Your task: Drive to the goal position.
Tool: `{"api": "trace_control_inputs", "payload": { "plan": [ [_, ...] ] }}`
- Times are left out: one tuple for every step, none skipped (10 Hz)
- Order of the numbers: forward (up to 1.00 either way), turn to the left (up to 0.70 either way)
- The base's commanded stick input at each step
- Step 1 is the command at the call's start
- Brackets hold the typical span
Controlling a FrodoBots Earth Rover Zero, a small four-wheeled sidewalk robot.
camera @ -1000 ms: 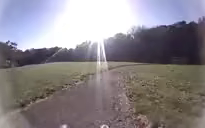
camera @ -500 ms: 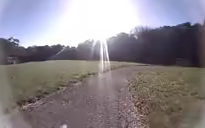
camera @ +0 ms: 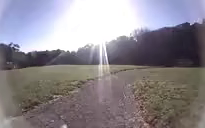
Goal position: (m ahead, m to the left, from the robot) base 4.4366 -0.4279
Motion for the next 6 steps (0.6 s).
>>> {"api": "trace_control_inputs", "payload": {
  "plan": [
    [0.70,0.00],
    [0.70,0.00],
    [0.70,0.00],
    [0.70,0.00],
    [0.70,0.00],
    [0.70,-0.17]
  ]
}}
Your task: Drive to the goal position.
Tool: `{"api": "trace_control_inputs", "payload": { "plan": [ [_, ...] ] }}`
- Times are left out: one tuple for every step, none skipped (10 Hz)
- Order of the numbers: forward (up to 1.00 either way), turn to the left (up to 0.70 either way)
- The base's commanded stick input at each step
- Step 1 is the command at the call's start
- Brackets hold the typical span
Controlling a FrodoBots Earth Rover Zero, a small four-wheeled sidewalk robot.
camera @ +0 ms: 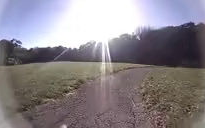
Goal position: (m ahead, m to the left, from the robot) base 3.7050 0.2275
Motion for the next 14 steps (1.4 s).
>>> {"api": "trace_control_inputs", "payload": {
  "plan": [
    [0.70,-0.25],
    [0.70,-0.30],
    [0.70,-0.33],
    [0.70,-0.35],
    [0.70,-0.35],
    [0.70,-0.35],
    [0.70,-0.35],
    [0.70,-0.35],
    [0.70,-0.35],
    [0.70,-0.35],
    [0.70,-0.35],
    [0.70,-0.35],
    [0.70,-0.34],
    [0.70,-0.34]
  ]
}}
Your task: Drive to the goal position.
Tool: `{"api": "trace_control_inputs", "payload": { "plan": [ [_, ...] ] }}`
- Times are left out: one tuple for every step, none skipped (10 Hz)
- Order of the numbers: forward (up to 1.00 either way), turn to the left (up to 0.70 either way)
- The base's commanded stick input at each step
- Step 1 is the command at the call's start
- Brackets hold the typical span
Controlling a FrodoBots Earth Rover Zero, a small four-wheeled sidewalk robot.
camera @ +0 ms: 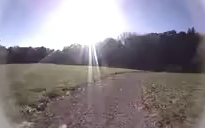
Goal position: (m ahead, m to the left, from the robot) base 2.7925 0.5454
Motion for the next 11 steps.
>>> {"api": "trace_control_inputs", "payload": {
  "plan": [
    [0.70,-0.31],
    [0.70,-0.25],
    [0.70,-0.35],
    [0.70,-0.35],
    [0.70,-0.35],
    [0.70,-0.35],
    [0.70,-0.35],
    [0.70,-0.35],
    [0.70,-0.34],
    [0.70,0.00],
    [0.70,0.00]
  ]
}}
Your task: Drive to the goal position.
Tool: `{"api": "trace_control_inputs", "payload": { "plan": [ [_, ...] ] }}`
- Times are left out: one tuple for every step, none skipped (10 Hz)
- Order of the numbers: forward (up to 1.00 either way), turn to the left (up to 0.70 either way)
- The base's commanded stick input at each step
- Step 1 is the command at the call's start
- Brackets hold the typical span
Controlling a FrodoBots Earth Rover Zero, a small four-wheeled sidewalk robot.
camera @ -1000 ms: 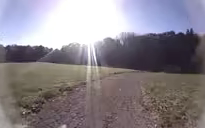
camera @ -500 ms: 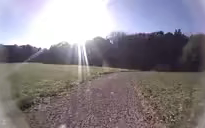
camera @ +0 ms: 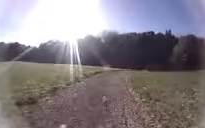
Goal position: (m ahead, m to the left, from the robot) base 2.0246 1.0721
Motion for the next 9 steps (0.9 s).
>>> {"api": "trace_control_inputs", "payload": {
  "plan": [
    [0.70,0.00],
    [0.70,0.00],
    [0.70,0.00],
    [0.70,0.00],
    [0.70,0.00],
    [0.70,0.00],
    [0.70,0.00],
    [0.70,0.00],
    [0.70,0.00]
  ]
}}
